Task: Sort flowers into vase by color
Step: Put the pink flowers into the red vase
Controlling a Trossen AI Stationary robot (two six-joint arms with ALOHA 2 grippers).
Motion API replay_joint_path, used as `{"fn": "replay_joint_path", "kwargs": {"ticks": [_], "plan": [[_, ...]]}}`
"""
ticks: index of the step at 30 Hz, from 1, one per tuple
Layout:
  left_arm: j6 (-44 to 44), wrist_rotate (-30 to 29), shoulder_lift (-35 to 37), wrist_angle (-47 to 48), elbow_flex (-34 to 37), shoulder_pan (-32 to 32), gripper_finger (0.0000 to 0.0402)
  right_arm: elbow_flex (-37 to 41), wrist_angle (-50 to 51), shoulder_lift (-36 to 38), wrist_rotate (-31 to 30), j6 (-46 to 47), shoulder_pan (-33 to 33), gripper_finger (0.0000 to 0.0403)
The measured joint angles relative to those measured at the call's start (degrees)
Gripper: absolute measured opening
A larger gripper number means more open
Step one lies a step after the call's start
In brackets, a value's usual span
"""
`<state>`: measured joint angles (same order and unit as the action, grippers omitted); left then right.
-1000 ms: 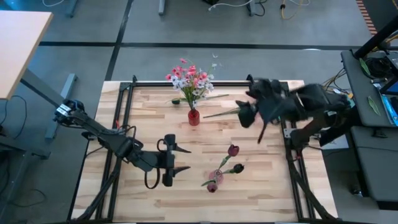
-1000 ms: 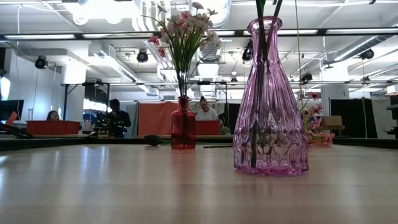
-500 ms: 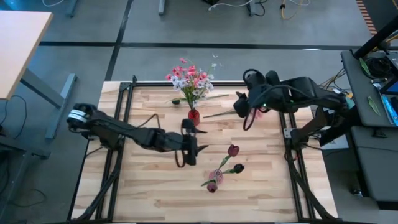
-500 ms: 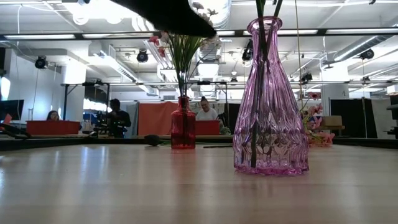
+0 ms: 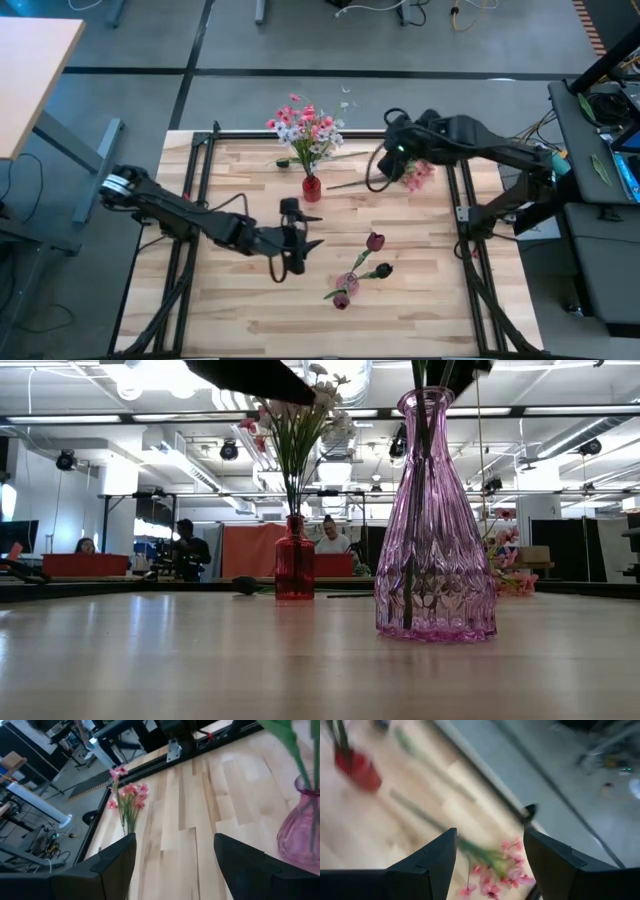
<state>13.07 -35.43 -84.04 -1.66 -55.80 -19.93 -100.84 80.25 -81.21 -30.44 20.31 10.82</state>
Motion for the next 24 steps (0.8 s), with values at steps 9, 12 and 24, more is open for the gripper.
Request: {"fn": "replay_joint_path", "kwargs": {"ticks": [9, 12, 24], "plan": [[-0.53, -0.07, 15.33, 1.08, 7.49, -1.02, 0.0251, 19.07, -20.08, -0.33, 23.89, -26.82, 10.33, 0.021], [-1.38, -0.05, 20.28, -1.32, 11.81, -1.02, 0.0251, 23.78, -24.64, -0.31, 26.83, -31.06, 13.1, 0.021], [5.15, -0.1, 32.8, -18.07, 29.19, -0.02, 0.0251, 42.65, -41.83, -0.42, 27.63, -46.16, 16.6, 0.0207]]}}
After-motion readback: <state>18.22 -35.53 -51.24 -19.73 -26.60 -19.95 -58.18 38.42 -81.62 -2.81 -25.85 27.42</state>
